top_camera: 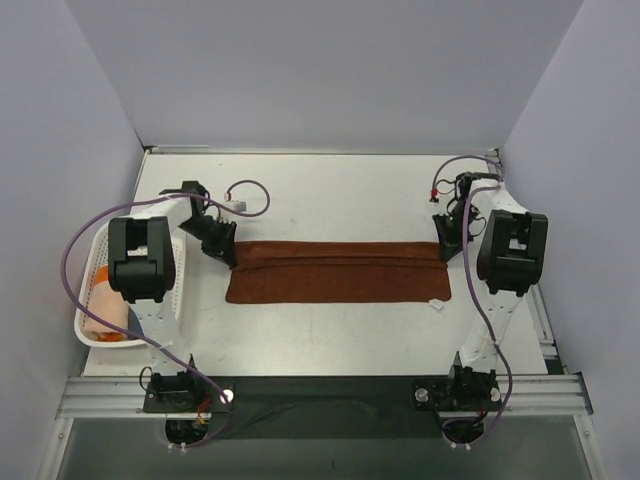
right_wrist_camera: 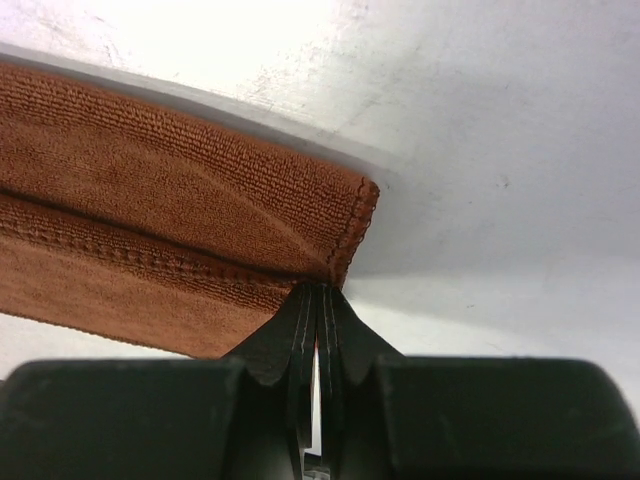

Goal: Roll the towels
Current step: Fold the towel

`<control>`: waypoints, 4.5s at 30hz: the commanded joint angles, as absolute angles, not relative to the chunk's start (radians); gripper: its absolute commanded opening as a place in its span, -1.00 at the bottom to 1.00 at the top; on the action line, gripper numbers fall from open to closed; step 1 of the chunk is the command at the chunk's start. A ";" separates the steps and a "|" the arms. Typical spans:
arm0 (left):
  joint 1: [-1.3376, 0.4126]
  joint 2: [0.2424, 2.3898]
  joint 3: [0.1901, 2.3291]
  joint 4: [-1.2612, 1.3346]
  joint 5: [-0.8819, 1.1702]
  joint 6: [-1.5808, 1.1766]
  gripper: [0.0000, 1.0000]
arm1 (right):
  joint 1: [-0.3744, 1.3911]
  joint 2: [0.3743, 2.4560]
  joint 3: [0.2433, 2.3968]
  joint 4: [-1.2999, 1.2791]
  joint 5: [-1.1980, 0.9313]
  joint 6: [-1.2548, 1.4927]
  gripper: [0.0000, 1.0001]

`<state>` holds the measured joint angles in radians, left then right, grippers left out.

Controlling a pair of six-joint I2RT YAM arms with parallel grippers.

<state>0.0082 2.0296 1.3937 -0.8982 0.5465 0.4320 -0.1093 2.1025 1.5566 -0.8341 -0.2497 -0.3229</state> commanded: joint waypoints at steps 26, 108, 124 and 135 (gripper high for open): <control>0.014 1.836 1.321 -1.002 0.526 0.545 -1.00 | -0.175 1.917 1.387 -0.858 -0.252 -0.394 -1.00; -0.098 1.654 1.157 -0.893 0.457 0.916 0.18 | -0.041 1.925 1.331 -0.865 -0.227 -0.818 -0.23; -0.135 1.724 1.201 -0.908 0.480 0.922 0.08 | -0.037 1.891 1.339 -0.945 -0.282 -0.853 -0.46; -0.135 1.724 1.210 -0.920 0.476 0.928 -0.06 | -0.037 1.891 1.362 -0.974 -0.279 -0.858 -0.85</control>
